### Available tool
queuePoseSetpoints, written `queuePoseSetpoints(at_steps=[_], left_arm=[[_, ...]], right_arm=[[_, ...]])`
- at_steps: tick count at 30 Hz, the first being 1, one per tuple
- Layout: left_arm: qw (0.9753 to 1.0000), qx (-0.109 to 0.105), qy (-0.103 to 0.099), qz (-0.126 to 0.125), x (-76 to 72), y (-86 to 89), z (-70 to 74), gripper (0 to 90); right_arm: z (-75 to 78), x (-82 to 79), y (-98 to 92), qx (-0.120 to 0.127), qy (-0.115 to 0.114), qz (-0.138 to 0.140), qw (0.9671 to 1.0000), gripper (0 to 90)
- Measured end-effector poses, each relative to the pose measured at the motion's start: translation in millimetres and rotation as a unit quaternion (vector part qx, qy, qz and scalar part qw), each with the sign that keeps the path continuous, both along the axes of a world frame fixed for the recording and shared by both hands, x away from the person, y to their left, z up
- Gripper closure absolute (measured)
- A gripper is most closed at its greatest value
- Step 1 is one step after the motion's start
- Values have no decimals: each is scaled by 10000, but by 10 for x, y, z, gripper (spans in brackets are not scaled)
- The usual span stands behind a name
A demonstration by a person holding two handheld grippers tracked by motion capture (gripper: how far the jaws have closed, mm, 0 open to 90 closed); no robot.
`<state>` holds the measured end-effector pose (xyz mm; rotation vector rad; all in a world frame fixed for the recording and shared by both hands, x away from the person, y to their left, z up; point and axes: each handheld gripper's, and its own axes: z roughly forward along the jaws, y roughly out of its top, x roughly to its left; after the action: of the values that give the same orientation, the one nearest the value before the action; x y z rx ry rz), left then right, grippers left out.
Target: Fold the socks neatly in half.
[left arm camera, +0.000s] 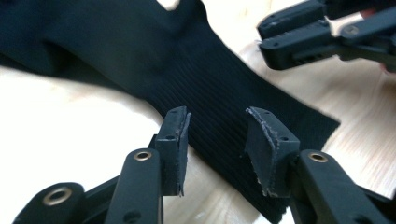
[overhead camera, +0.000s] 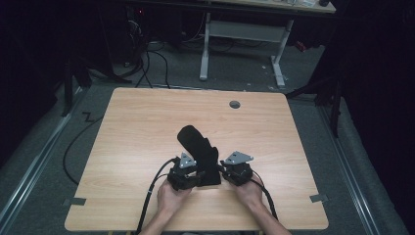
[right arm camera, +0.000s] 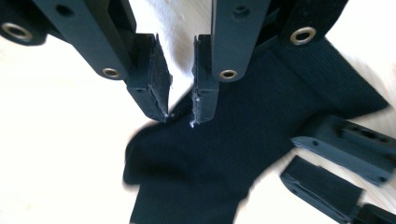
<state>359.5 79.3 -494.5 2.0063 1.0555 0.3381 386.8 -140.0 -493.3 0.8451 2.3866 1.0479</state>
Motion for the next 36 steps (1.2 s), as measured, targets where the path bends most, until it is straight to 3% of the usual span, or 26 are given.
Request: queuePoseSetpoints(at_steps=[2, 5, 9, 11, 18, 20, 27, 31, 32, 33, 34, 36], left_arm=[[9999, 29, 18, 148, 59, 53, 53, 567], [9997, 30, 1, 243, 103, 95, 93, 561], [9991, 59, 11, 421, 216, 190, 131, 555], [9984, -49, 23, 554, 260, 248, 128, 556], [9961, -13, 104, 873, 370, 398, 79, 559], [9958, 133, 127, 893, 432, 406, 95, 553], [9933, 284, -23, 1122, 693, 365, 216, 528], [9914, 345, 99, 1262, 859, 334, 163, 530], [9906, 473, 233, 1262, 936, 311, 109, 543], [9906, 473, 233, 1262, 936, 311, 109, 569], [9910, 595, 175, 1188, 966, 288, 77, 634], [9916, 647, 105, 1112, 974, 266, 63, 760]], right_arm=[[55, -8, 55, 187, 14, 178, 9997, 753], [45, 8, 117, 179, 84, 259, 9995, 751], [-13, 38, 199, 101, 231, 400, 9989, 731], [-61, 24, 215, -47, 327, 492, 9982, 721], [-101, -244, 159, 41, 272, 681, 9973, 710], [-105, -268, 153, 41, 265, 693, 9972, 709], [-122, -304, 121, 128, 280, 727, 9969, 701], [-120, -302, 124, 111, 284, 735, 9968, 702], [-120, -302, 123, 106, 278, 735, 9969, 702], [-120, -302, 123, 106, 278, 735, 9969, 702], [-121, -302, 126, 95, 256, 750, 9968, 702], [-122, -303, 127, 95, 253, 748, 9968, 702]])
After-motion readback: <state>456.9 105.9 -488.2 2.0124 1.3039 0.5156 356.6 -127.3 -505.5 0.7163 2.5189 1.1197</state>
